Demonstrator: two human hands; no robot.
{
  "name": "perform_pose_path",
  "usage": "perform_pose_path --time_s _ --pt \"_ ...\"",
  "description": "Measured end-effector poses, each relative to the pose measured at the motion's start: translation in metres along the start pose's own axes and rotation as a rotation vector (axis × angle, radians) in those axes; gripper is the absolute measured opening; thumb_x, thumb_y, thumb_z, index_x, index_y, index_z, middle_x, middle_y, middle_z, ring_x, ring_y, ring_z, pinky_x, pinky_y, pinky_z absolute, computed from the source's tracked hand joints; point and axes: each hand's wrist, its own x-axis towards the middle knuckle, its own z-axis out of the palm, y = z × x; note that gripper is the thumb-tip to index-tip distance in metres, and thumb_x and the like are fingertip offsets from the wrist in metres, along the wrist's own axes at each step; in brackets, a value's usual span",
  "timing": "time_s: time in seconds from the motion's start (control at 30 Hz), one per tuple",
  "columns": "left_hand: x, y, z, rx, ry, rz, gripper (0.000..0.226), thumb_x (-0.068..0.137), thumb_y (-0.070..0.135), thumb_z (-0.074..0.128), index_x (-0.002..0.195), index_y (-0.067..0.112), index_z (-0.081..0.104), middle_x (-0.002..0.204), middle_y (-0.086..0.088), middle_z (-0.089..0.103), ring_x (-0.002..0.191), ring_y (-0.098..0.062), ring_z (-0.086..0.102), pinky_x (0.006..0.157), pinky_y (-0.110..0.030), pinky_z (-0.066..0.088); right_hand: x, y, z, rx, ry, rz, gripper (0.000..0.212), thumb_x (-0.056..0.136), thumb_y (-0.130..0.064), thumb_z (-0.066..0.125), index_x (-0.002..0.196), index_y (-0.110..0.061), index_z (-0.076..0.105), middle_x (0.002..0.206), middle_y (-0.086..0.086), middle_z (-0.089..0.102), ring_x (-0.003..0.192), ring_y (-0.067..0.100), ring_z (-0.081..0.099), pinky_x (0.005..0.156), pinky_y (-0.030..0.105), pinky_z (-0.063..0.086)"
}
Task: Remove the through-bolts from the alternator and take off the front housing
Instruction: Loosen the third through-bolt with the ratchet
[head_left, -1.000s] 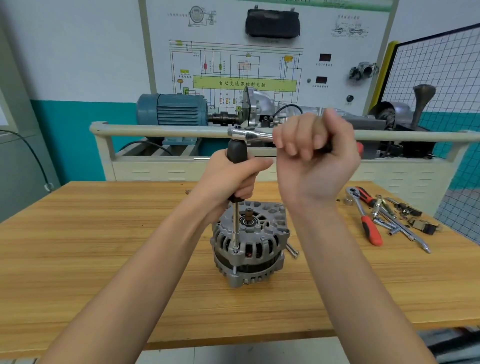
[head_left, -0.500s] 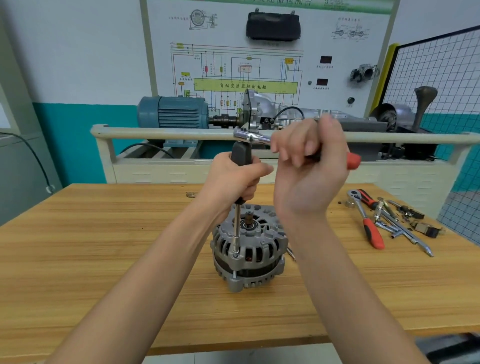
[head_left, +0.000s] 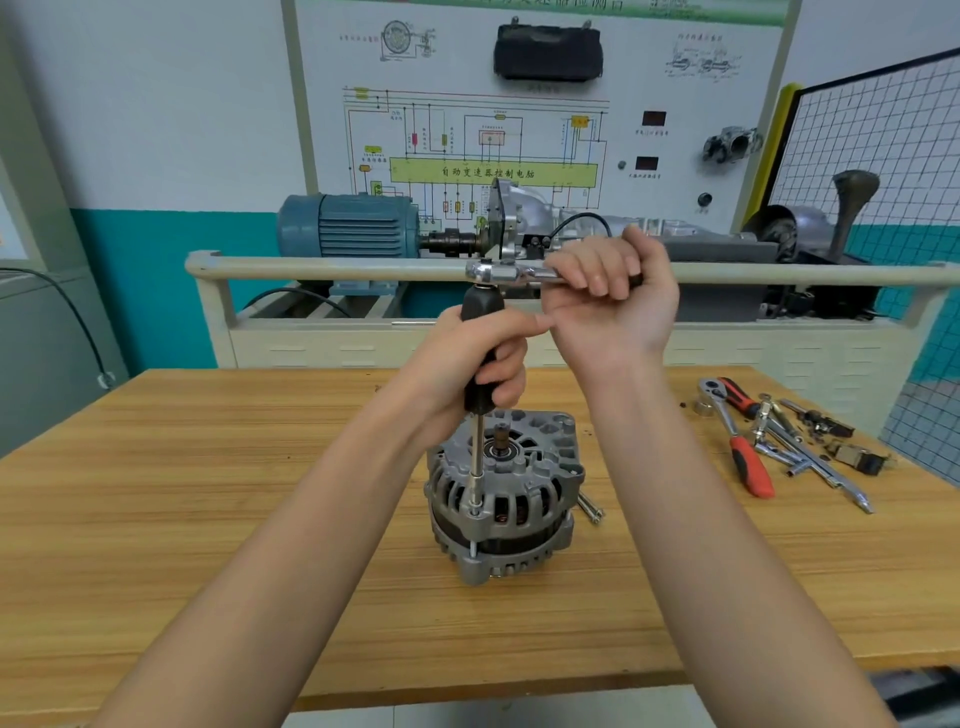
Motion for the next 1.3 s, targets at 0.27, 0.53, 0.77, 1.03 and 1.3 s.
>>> perform_pose_path --time_s 0.27,0.53,0.77,1.03,1.3 --pt "0.003 -0.003 0.002 -0.06 0.08 -0.061 0.048 0.092 0.009 0.05 0.048 0.019 0.031 0.037 0.006 0.022 0.029 -0.009 0.016 0.037 -0.016 0.017 -0.023 0.015 0.008 -0.341 -0.168 -0.298 0.044 0.092 -0.01 0.037 0.048 -0.015 0.038 0.039 -0.003 0.03 0.04 0.014 0.029 0.046 0.027 0.033" --pt "0.003 -0.007 0.003 -0.018 0.186 0.01 0.04 0.074 0.009 0.057 0.044 0.022 0.034 0.038 0.008 0.024 0.032 -0.008 0.017 0.036 -0.014 0.018 -0.045 0.043 0.017 -0.897 -0.442 -0.725 0.026 0.084 -0.006 0.045 0.065 -0.024 0.044 0.05 -0.005 0.038 0.045 0.017 0.03 0.048 0.038 0.024" --pt "0.0 0.007 -0.019 -0.118 -0.287 -0.088 0.027 0.07 0.021 0.064 0.049 0.016 0.046 0.04 0.003 0.034 0.037 -0.013 0.032 0.044 -0.023 0.03 -0.014 0.004 0.01 -0.154 -0.111 -0.047 0.042 0.086 -0.014 0.042 0.044 -0.015 0.037 0.037 -0.003 0.028 0.038 0.013 0.027 0.043 0.025 0.029" --pt "0.003 0.001 -0.008 -0.161 -0.133 -0.101 0.044 0.081 0.015 0.054 0.041 0.021 0.036 0.034 0.008 0.023 0.028 -0.005 0.019 0.039 -0.021 0.013 -0.019 0.01 0.01 -0.21 -0.053 -0.199 0.046 0.091 -0.012 0.038 0.046 -0.017 0.037 0.039 -0.003 0.027 0.04 0.013 0.027 0.043 0.025 0.032" --pt "0.002 -0.004 0.004 -0.02 0.201 0.023 0.057 0.087 0.002 0.048 0.035 0.022 0.04 0.037 0.008 0.025 0.031 -0.007 0.018 0.035 -0.013 0.019 -0.049 0.046 0.019 -0.875 -0.444 -0.73 0.024 0.085 -0.003 0.044 0.067 -0.02 0.044 0.051 -0.005 0.037 0.045 0.015 0.031 0.048 0.037 0.026"
